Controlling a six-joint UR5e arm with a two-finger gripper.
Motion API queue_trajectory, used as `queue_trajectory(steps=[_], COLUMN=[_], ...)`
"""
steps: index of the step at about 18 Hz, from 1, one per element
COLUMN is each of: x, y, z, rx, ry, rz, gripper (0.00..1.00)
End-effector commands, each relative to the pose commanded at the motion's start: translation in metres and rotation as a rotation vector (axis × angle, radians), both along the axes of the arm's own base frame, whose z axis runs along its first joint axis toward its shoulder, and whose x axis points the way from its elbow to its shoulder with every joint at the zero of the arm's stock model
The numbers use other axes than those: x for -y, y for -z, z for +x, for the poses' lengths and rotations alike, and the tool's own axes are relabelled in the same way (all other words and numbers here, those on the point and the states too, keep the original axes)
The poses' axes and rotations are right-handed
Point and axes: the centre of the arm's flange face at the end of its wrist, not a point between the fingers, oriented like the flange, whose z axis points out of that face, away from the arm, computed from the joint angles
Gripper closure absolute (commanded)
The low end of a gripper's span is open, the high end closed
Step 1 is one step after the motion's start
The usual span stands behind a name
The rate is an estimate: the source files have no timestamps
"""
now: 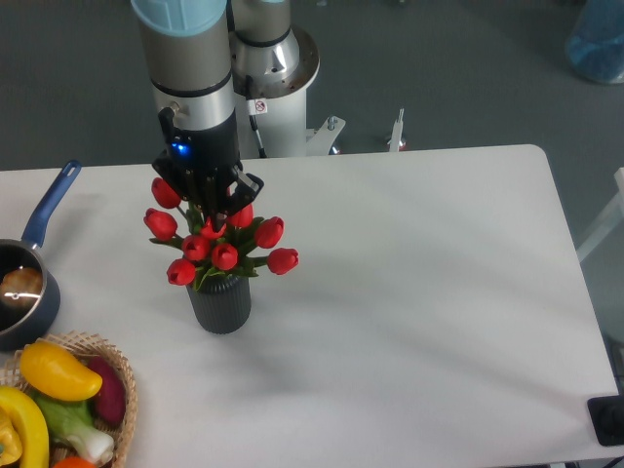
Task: Pick up the flowers from the vase
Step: 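Lift the gripped tulip bunch straight up out of the vase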
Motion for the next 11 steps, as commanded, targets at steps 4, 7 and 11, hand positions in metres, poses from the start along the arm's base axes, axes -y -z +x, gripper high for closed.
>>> queue_trajectory(steps=[4, 7, 11], x=[0.001, 0.004, 0.010], y=[-0.009, -0.026, -0.041], z=[-0.001, 0.000, -0.004], rx=[-0.009, -0.029, -0.048], ry=[-0.003, -0.005, -0.017], rz=[0.014, 0.038, 0.060], gripper=[0.98, 0.97, 0.97])
